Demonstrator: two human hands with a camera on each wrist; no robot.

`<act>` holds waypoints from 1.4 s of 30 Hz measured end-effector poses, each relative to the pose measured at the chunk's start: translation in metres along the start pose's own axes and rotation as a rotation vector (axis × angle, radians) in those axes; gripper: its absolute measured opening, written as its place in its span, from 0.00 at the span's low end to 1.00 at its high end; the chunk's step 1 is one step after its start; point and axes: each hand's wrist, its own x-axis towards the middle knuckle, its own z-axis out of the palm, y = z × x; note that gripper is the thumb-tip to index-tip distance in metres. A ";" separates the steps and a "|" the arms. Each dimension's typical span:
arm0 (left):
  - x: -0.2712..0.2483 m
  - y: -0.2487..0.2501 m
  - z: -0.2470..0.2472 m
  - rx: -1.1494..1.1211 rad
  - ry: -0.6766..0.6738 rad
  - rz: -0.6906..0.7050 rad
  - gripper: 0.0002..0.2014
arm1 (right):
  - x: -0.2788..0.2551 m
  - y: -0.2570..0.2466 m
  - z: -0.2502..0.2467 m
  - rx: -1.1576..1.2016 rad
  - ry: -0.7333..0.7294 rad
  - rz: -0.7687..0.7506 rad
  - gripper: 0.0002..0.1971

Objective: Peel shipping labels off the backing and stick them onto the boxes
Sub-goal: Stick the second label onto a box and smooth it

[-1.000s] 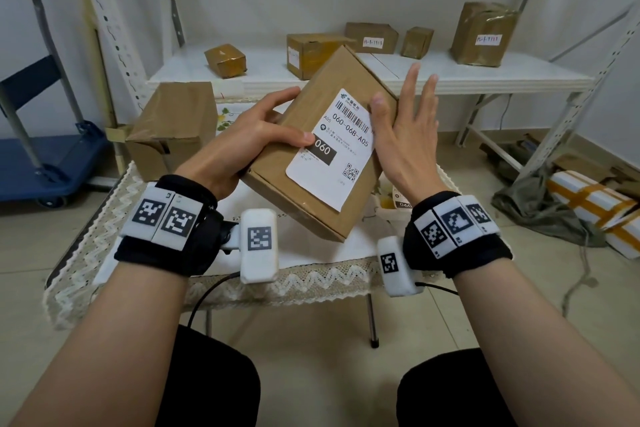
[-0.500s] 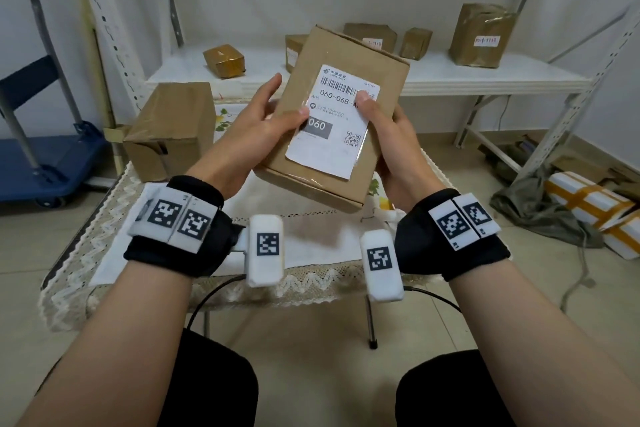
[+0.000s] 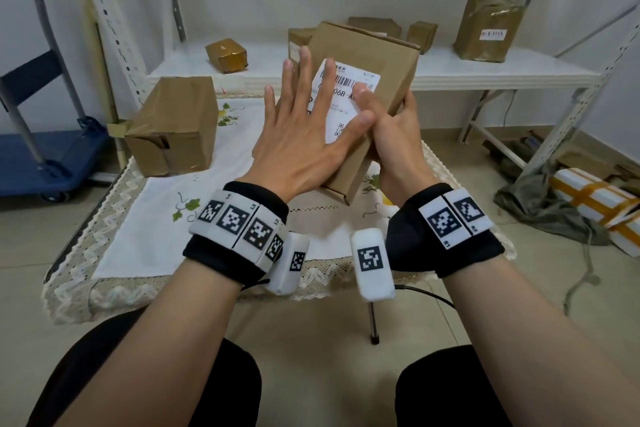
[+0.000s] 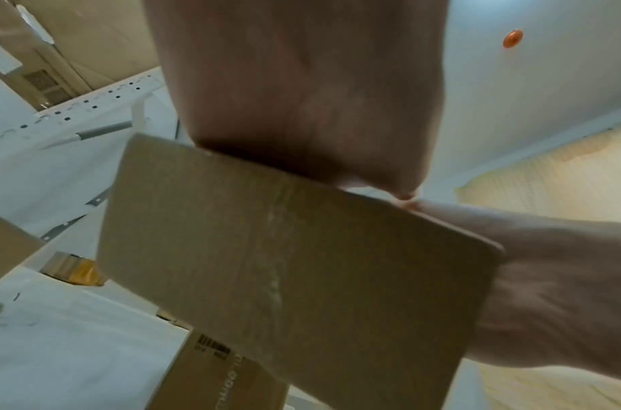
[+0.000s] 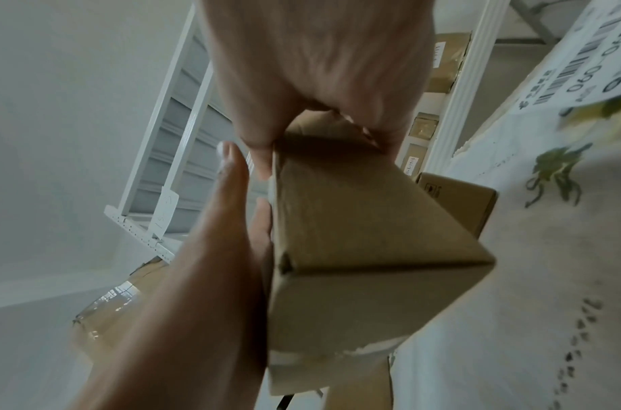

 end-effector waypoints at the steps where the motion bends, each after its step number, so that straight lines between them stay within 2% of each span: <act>1: 0.000 0.000 0.001 0.006 0.001 0.005 0.49 | 0.000 0.000 -0.001 0.015 0.006 -0.004 0.32; 7: -0.001 -0.010 0.006 0.033 0.019 0.005 0.49 | 0.001 0.000 -0.009 0.048 0.023 0.003 0.34; 17: 0.000 -0.033 0.007 -0.020 -0.035 -0.107 0.53 | 0.010 0.006 -0.015 0.007 0.105 -0.027 0.37; 19: 0.000 -0.032 0.005 -0.029 -0.009 -0.076 0.55 | 0.011 0.007 -0.016 0.003 0.117 -0.030 0.37; 22: 0.000 -0.023 0.004 0.001 0.026 0.014 0.52 | 0.012 0.007 -0.016 -0.006 0.115 -0.026 0.35; 26: -0.001 -0.012 0.010 0.051 -0.025 0.069 0.55 | 0.015 0.010 -0.016 0.018 0.112 -0.016 0.35; 31: -0.001 -0.007 0.013 0.053 -0.081 0.104 0.56 | 0.018 0.011 -0.014 0.014 0.195 -0.018 0.50; 34: -0.002 -0.004 0.014 0.037 -0.114 0.112 0.58 | 0.020 0.014 -0.011 -0.034 0.246 -0.021 0.55; 37: -0.005 0.003 0.019 0.039 -0.150 0.130 0.57 | 0.023 0.017 -0.013 -0.045 0.273 0.008 0.68; 42: -0.007 0.011 0.025 0.047 -0.194 0.165 0.56 | 0.021 0.015 -0.014 0.016 0.296 0.041 0.67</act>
